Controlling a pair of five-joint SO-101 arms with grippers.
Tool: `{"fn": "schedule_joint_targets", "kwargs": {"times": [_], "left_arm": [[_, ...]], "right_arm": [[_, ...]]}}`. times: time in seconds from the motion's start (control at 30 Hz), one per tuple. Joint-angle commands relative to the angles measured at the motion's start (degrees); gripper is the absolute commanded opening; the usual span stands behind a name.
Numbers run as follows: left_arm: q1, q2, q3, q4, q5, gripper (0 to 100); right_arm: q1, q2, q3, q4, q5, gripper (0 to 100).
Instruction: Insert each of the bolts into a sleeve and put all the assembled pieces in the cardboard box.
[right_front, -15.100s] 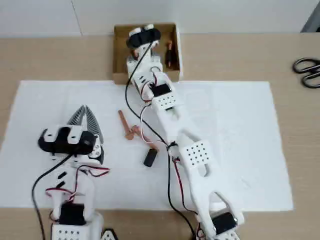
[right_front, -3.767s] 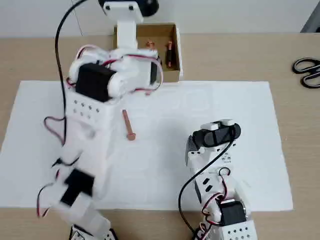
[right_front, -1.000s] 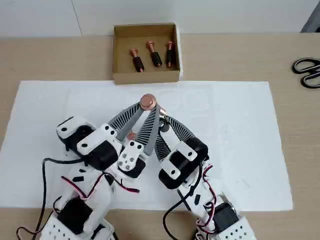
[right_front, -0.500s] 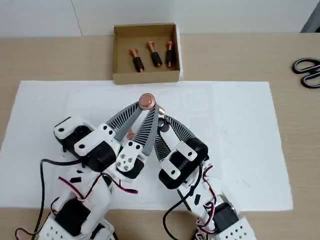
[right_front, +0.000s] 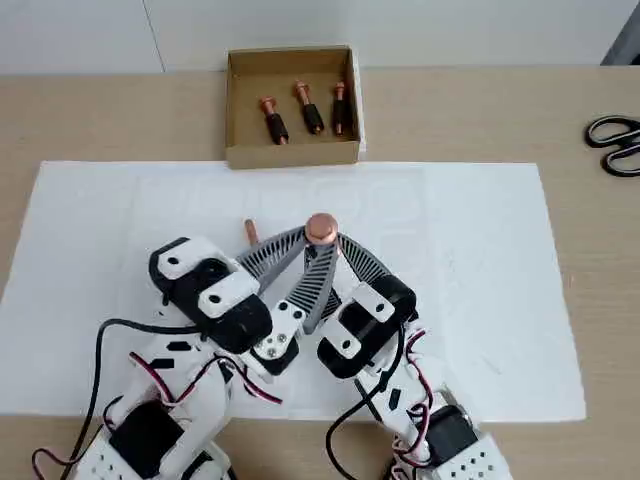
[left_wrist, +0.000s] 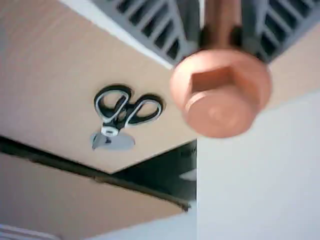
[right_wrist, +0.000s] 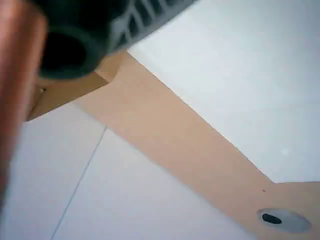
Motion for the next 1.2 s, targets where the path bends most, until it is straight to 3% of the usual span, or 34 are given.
{"fn": "schedule_joint_targets", "kwargs": {"times": [0.0,0.13,0.43,0.8,1.17], "left_arm": [[0.35,-0.7,-3.12,1.41,-1.85,1],[0.35,-0.79,-3.3,-1.49,-6.15,1],[0.26,-0.79,-7.6,-2.64,-6.33,1],[0.26,-0.7,-3.38,-0.18,-8.62,1],[0.26,-0.7,1.63,-5.1,-9.32,1]], "right_arm": [[0.4,-1.27,0.26,-0.84,0.26,0.4],[0.4,-1.27,0.26,-0.84,0.26,0.4],[0.48,-1.27,0.26,-0.84,0.26,0.4],[0.48,-1.27,0.26,-0.84,0.26,0.4],[0.48,-1.27,0.26,-0.84,0.26,0.4]]}}
